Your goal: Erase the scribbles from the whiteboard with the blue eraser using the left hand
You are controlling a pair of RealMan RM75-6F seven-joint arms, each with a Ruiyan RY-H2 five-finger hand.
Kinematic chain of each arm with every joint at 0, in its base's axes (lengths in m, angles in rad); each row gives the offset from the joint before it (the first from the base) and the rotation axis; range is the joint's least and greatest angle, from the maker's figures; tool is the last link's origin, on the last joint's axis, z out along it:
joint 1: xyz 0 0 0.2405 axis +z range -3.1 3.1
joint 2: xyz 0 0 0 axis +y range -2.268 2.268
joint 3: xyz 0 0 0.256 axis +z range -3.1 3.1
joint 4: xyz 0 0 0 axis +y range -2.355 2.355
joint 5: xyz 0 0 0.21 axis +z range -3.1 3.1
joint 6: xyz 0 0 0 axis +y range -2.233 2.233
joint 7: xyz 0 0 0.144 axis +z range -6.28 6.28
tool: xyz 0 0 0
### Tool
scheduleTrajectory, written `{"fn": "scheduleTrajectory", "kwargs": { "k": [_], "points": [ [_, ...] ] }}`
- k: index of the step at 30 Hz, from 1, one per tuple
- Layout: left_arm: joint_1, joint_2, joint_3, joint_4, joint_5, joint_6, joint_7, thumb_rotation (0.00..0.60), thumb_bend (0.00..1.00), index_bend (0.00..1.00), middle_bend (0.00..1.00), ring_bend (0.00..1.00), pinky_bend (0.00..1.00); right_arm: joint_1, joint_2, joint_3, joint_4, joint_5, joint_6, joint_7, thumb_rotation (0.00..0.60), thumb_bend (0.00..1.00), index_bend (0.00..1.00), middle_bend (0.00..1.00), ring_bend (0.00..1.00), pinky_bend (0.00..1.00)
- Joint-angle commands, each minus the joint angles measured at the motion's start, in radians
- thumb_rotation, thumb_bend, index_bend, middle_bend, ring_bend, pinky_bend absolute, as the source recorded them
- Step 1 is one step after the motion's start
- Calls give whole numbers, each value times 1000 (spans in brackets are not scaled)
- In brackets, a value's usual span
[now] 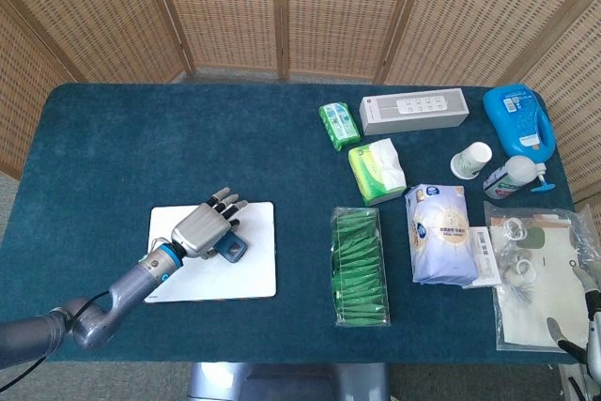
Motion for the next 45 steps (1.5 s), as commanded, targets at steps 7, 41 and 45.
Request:
{"fn": "scheduleTrajectory", "kwargs": {
  "k": [7,41,45],
  "points": [
    [-5,-7,22,6,1,-22,1,600,280,717,110,0,0,-1,3,2,-7,-1,4,-8,600,230,139,107,0,34],
    [67,160,66,-199,107,113,-30,600,279,687,101,0,0,11,-10,-1,-3,-13,-1,-7,600,230,139,107,0,34],
    [64,151,67,-192,105,103,-20,600,279,686,101,0,0,9,-8,-2,-3,-12,1,-4,600,231,139,107,0,34]
  ]
}}
